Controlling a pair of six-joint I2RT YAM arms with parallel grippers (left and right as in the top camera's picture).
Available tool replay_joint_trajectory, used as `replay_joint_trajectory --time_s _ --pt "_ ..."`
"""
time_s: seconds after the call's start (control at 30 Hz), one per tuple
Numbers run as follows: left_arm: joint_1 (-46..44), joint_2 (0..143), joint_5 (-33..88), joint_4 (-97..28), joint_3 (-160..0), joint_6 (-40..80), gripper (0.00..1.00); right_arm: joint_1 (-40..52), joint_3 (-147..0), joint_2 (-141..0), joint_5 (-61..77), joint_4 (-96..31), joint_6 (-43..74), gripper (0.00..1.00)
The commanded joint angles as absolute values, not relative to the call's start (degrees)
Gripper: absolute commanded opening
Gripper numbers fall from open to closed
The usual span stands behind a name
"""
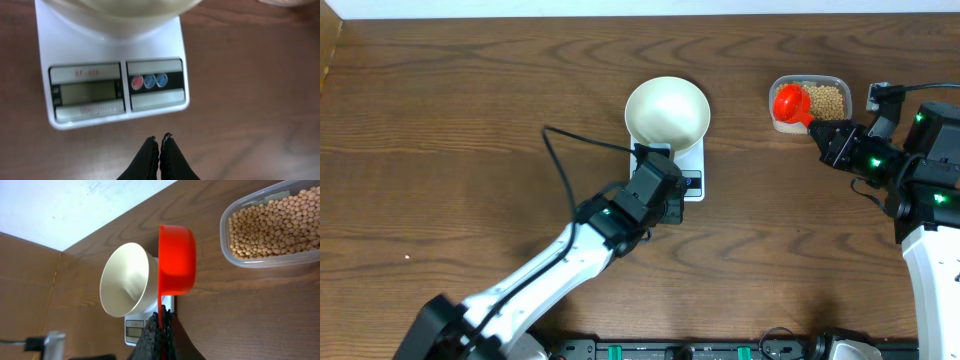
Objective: Scoop item into bowl and weigh 50g on scale
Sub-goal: 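Move the left gripper down to the scale's TARE button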
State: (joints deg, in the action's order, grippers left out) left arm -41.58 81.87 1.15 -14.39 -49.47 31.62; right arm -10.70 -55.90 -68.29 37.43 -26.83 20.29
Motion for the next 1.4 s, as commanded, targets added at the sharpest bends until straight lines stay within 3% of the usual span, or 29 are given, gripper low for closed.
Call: replay_joint_trajectory --time_s 0.0,0.63,1.37 --pt "-41.56 88.14 -2.35 -8.78 -49.15 28.71 0.07 -10.87 -56.95 -67.61 38.28 -27.11 19.18 0.01" --pt "-41.54 100.07 -7.09 3.36 -49.12 16.25 0.08 -10.87 -56.95 -67.61 37.87 -28.45 18.13 0.01" --pt "-40.66 103.66 -11.05 6.98 -49.12 15.64 0.07 -10.87 -56.95 -67.61 37.65 -29.23 17.08 0.01"
